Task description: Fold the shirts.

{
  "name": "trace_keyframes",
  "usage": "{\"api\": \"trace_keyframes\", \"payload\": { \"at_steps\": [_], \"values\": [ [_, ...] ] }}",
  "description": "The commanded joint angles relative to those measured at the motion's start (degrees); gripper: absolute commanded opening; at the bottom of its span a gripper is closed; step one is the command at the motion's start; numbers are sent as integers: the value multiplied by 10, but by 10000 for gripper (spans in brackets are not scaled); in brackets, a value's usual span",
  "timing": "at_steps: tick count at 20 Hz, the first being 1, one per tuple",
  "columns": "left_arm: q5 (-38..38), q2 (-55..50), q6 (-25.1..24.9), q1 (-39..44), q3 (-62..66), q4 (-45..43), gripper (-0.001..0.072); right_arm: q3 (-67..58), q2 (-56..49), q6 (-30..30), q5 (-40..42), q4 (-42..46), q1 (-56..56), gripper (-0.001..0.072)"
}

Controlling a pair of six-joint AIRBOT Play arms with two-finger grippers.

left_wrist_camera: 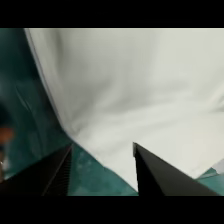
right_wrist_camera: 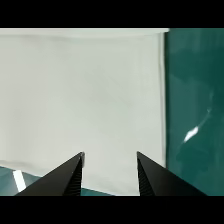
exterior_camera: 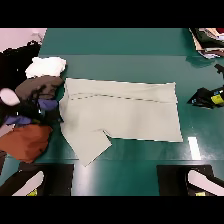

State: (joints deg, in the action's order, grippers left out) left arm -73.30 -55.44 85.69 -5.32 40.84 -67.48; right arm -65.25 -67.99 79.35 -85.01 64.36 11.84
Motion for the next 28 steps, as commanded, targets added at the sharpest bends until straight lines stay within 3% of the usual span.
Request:
{"api": "trace_keyframes", "payload": {
  "at_steps": [1, 5, 12, 13, 15, 16, 22, 23, 24, 26, 27, 28],
  "values": [
    [0, 67, 14, 0, -112, 23, 455, 54, 45, -14, 9, -47, 20, 386],
    [7, 67, 13, 0, -165, 57, 455, 56, 46, -14, 11, -48, 3, 385],
    [101, 64, -6, 0, -218, 132, 452, 56, 46, -14, 32, -48, -36, 385],
    [105, 64, -7, 0, -221, 138, 347, 56, 46, -14, 32, -48, -36, 385],
    [118, 64, -9, 0, -220, 162, 67, 56, 46, -14, 28, -48, -33, 385],
    [122, 64, -24, 0, -219, 180, 28, 56, 46, -16, 15, -46, -27, 385],
    [81, 66, -59, 0, -157, 200, 26, 172, 92, -20, -24, 67, 77, 396],
    [84, 66, -62, 0, -147, 200, 27, 209, 101, -21, -24, 78, 100, 518],
    [84, 66, -62, 0, -140, 200, 27, 242, 103, -24, -22, 74, 121, 533],
    [85, 66, -62, 0, -133, 199, 27, 299, 102, -30, -4, 72, 144, 510],
    [89, 66, -62, 0, -133, 200, 27, 321, 102, -35, 5, 71, 144, 444],
    [93, 66, -62, 0, -133, 199, 27, 337, 102, -36, 16, 70, 142, 433]
  ]
}}
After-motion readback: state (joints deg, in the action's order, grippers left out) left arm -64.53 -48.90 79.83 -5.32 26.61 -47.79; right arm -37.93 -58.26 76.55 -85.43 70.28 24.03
